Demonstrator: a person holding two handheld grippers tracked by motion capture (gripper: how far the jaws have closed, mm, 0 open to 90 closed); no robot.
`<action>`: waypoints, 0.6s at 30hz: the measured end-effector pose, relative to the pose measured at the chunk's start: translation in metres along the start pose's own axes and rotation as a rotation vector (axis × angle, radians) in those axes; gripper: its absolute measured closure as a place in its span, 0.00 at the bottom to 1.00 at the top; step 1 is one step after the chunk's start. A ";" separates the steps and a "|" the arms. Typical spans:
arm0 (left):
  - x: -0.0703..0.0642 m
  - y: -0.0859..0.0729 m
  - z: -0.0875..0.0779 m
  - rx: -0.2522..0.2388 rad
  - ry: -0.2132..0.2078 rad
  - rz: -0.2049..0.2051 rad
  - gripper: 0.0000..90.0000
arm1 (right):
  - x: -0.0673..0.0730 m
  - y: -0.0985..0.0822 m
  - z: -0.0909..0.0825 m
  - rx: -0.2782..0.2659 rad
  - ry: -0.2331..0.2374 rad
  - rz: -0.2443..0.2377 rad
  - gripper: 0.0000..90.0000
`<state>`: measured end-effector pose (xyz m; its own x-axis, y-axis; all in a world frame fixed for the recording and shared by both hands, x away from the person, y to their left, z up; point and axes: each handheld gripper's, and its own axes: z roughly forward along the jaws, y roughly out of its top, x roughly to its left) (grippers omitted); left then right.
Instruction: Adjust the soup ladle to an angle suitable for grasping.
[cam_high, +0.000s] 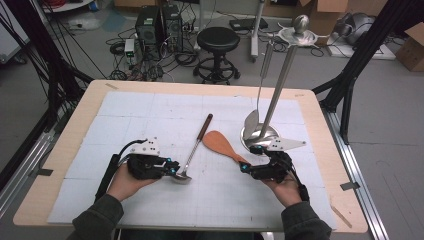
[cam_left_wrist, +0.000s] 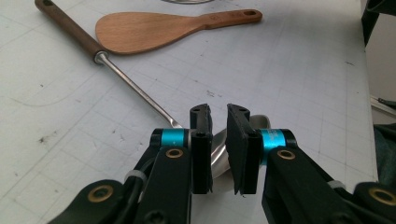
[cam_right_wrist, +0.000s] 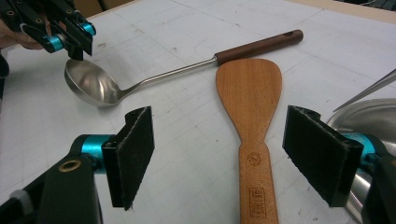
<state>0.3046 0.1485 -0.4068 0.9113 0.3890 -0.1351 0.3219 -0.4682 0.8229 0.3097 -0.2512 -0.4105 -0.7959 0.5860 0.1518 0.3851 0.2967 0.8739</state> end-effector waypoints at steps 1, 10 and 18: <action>0.000 0.000 0.001 0.003 -0.001 0.001 0.88 | 0.000 0.000 0.000 0.001 -0.001 -0.002 0.27; -0.003 0.003 0.006 0.010 -0.019 0.007 0.88 | 0.001 0.000 0.001 0.007 0.003 -0.004 0.27; -0.003 0.003 0.006 0.014 -0.017 0.012 0.89 | 0.001 -0.001 0.003 0.015 0.007 -0.009 0.27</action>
<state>0.3040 0.1410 -0.4075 0.9192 0.3700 -0.1347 0.3145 -0.4842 0.8165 0.3095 -0.2488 -0.4125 -0.8026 0.5781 0.1473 0.3851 0.3133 0.8681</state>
